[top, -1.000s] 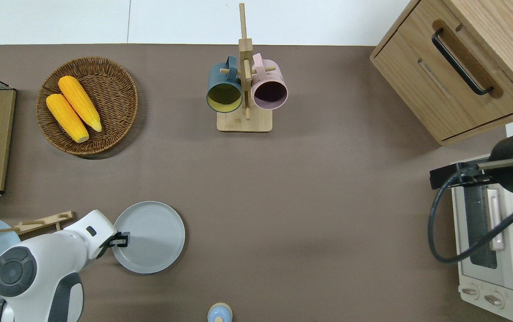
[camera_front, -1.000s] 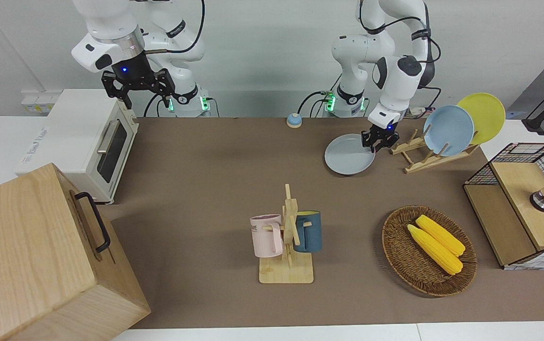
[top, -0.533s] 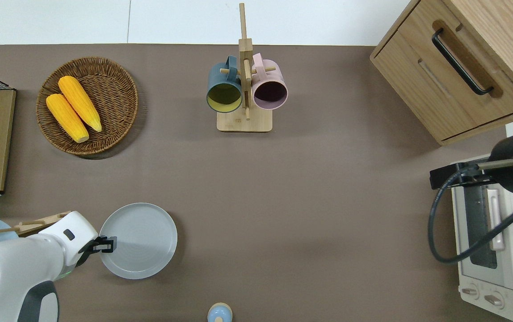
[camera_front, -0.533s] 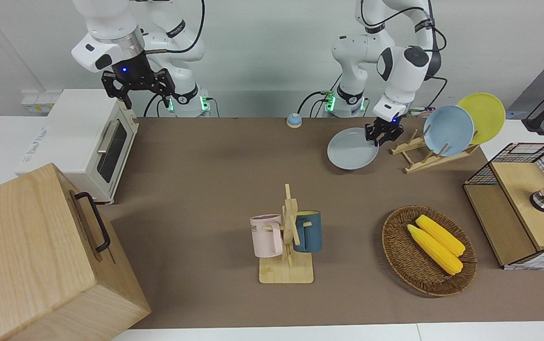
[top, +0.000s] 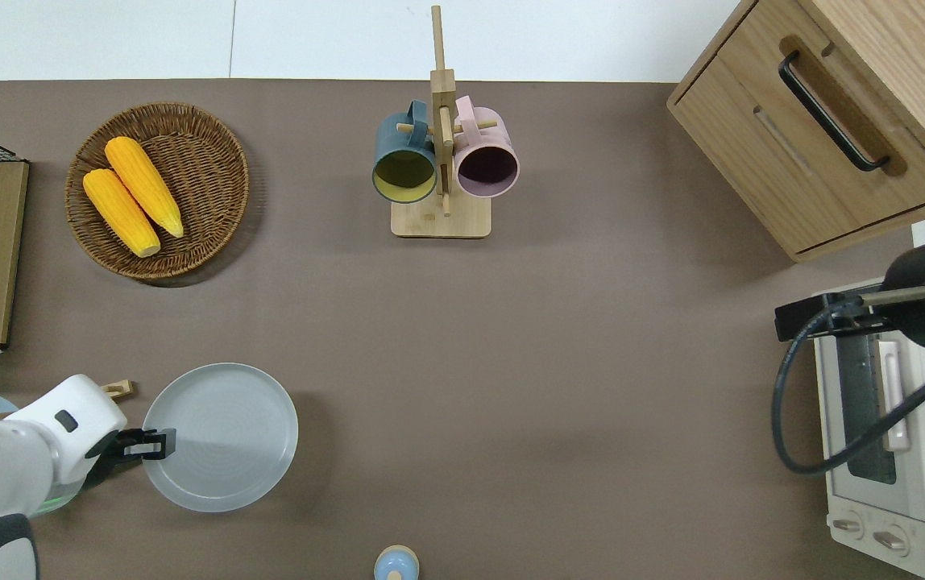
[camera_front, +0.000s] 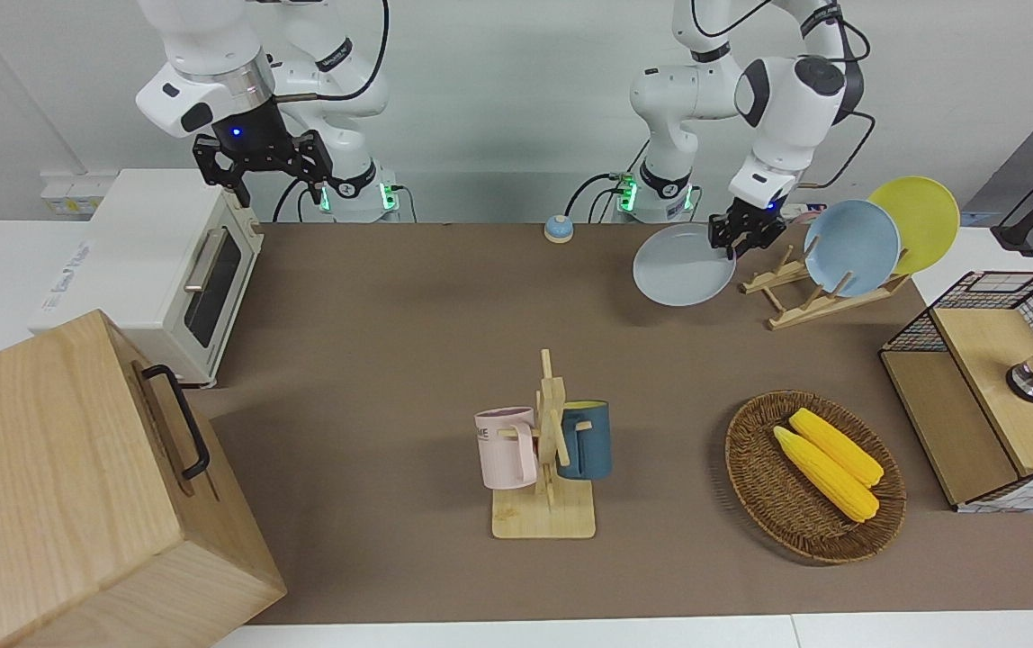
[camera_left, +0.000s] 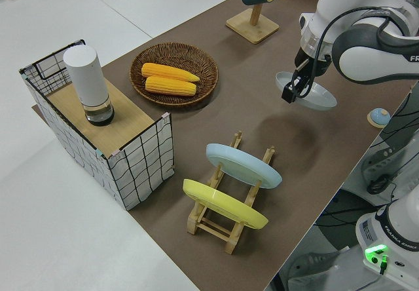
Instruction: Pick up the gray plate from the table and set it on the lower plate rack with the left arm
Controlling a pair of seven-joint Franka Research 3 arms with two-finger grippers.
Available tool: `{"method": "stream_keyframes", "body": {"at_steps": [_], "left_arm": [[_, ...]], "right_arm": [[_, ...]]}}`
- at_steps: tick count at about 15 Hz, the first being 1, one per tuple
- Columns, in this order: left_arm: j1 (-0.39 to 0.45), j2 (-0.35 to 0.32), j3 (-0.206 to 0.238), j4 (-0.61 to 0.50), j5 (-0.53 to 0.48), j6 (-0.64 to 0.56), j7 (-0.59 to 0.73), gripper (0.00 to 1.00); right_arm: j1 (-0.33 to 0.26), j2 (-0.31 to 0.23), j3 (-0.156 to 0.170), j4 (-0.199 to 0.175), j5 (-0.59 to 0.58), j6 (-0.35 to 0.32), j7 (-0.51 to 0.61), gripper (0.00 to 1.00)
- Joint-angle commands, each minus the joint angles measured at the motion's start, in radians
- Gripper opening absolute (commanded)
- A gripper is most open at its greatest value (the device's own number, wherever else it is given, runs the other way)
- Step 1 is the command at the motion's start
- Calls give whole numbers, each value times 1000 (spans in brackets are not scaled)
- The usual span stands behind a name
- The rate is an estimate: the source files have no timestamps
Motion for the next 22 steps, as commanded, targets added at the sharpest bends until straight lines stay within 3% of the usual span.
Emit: {"method": "stream_keyframes", "body": {"at_steps": [1,6,11,22], "left_arm": [[36,-9,0,115,29,-142,6,0],[50,-11,8,223,100,-251,-8,0],[50,-16,2,263,253,-318,-34,0],[39,-20,-12,258,569,-362,-126,0]], "right_arm": [[-7,-2,7,6,6,-14,0,987],[-7,-2,7,6,6,-14,-1,987],[-7,-2,5,6,6,-14,0,987],[-7,-2,5,6,6,-14,-1,987]]}}
